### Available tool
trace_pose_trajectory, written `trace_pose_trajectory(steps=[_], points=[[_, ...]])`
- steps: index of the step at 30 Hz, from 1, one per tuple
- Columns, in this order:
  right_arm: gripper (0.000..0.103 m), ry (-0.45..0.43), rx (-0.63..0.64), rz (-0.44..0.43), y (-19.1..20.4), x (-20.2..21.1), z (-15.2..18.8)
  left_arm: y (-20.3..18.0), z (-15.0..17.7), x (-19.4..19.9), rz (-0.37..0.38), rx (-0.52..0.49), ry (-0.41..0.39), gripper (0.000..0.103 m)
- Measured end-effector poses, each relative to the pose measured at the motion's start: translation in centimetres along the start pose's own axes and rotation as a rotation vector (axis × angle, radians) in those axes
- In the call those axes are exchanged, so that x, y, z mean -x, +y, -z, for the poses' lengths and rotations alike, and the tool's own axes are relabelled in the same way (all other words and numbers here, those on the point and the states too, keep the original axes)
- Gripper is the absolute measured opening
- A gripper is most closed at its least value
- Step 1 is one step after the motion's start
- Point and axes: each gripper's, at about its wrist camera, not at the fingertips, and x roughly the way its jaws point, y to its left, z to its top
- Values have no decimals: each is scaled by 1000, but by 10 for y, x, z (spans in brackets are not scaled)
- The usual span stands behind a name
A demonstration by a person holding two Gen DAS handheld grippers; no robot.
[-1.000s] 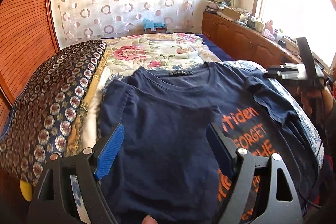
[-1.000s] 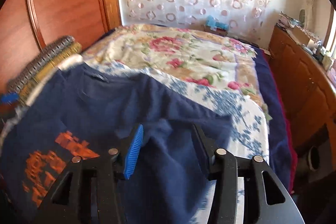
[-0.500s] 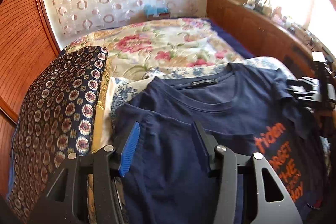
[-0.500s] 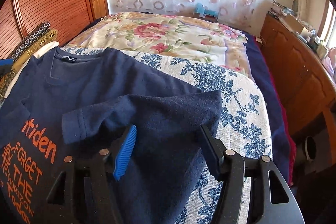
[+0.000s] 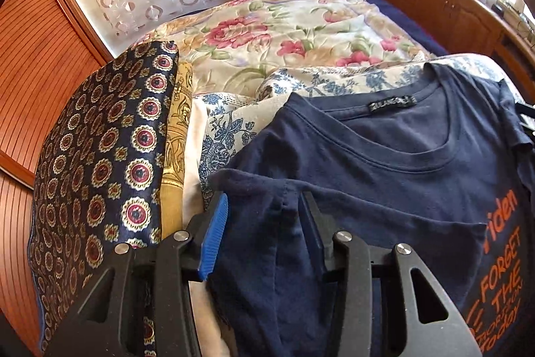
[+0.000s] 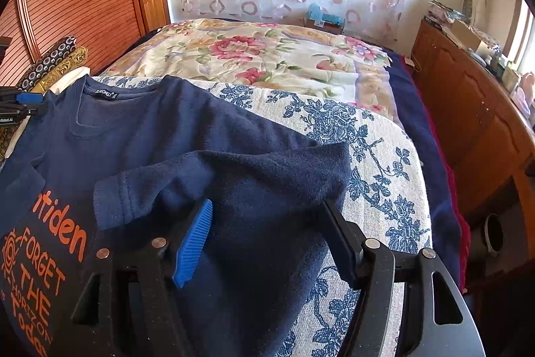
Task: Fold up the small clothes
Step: 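Grasp the folded shirt edge near the collar with the left tool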
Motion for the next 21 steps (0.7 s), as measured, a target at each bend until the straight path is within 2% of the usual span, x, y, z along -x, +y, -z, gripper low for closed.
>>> trace_pose_trajectory(steps=[5, 7, 9, 13, 15, 19, 21], points=[[68, 0, 0, 0, 0, 0, 0, -2, -5, -16, -7, -11, 31, 45], [68, -1, 2, 1, -1, 0, 0, -3, -6, -18, 3, -14, 29, 40], [68, -1, 1, 0, -1, 0, 0, -2, -7, -19, 13, -9, 30, 30], [68, -1, 2, 0, -1, 0, 0, -1, -6, -19, 21, -13, 29, 19], [68, -1, 3, 0, -1, 0, 0, -2, -4, -18, 20, -20, 27, 9], [68, -1, 3, -1, -2, 0, 0, -3, -2, -12, 4, -27, 4, 3], [69, -1, 4, -1, -2, 0, 0, 0, -3, 0, -9, -13, -36, 3]])
